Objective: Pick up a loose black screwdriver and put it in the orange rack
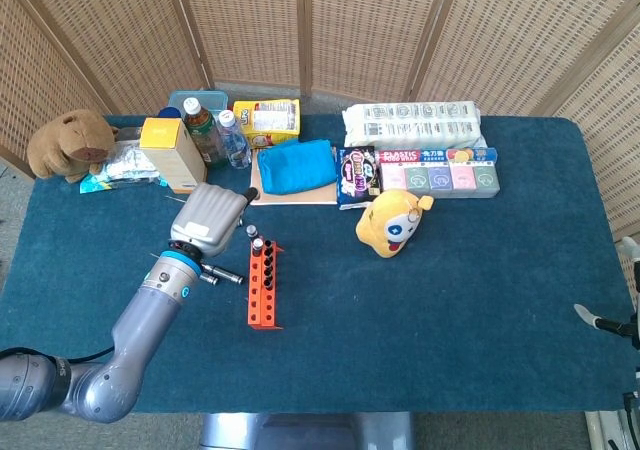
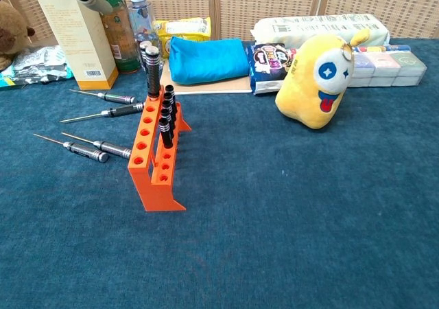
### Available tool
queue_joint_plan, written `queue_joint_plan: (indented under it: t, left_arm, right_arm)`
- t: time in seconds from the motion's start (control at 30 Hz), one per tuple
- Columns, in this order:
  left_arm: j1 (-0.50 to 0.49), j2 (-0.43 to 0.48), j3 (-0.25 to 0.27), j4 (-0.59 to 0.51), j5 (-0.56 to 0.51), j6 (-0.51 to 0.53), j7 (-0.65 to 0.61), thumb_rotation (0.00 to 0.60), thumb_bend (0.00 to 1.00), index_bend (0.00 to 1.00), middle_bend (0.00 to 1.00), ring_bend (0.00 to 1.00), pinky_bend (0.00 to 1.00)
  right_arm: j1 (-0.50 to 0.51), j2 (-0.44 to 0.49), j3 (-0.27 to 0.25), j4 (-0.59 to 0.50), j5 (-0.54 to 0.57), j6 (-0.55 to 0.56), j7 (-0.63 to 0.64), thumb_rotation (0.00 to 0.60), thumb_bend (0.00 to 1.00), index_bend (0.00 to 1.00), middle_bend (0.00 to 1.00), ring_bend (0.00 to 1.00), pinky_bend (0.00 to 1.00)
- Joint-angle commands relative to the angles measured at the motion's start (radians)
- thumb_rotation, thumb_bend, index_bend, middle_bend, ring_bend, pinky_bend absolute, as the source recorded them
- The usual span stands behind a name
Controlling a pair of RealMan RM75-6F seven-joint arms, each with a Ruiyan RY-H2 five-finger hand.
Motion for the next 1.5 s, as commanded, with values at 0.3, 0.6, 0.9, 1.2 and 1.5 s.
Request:
queue_joint_plan:
  t: [0.3, 0.6, 0.9, 1.2, 1.5]
  left_arm:
    - [0.022, -0.135, 0.028, 0.101, 0.171, -0.033, -0.014, 0.600, 0.32, 0.23, 1.00, 1.00, 0.99]
    - [-0.013, -0.230, 0.022, 0.140, 0.136, -0.015, 0.053, 0.600, 0.31, 0.22, 1.00, 1.00, 0.99]
    - [-0.026, -0.261, 0.019, 0.165, 0.090, -0.013, 0.089, 0.600, 0.31, 0.22, 1.00, 1.00, 0.99]
    - [-0.031, -0.276, 0.027, 0.183, 0.062, 0.006, 0.128, 0.600, 0.31, 0.22, 1.00, 1.00, 0.99]
    - [-0.020, -0.248, 0.026, 0.152, 0.046, 0.035, 0.147, 0.600, 0.31, 0.22, 1.00, 1.00, 0.99]
  right_arm:
    - [0.000, -0.001, 0.001, 0.002, 0.003, -0.001, -0.003, 0.600, 0.10, 0.01, 0.16, 0.13, 0.07]
    - [-0.002, 0.003, 0.003, 0.003, 0.004, 0.000, 0.006, 0.600, 0.10, 0.01, 0.16, 0.13, 0.07]
    - [-0.003, 0.004, 0.005, 0.003, 0.007, 0.002, 0.008, 0.600, 0.10, 0.01, 0.16, 0.13, 0.07]
    - [-0.002, 0.004, 0.008, 0.009, 0.013, -0.004, 0.012, 0.600, 0.10, 0.01, 0.16, 0.13, 0.07]
    - [-0.005, 0.007, 0.009, 0.003, 0.009, 0.004, 0.013, 0.600, 0.10, 0.01, 0.16, 0.13, 0.07]
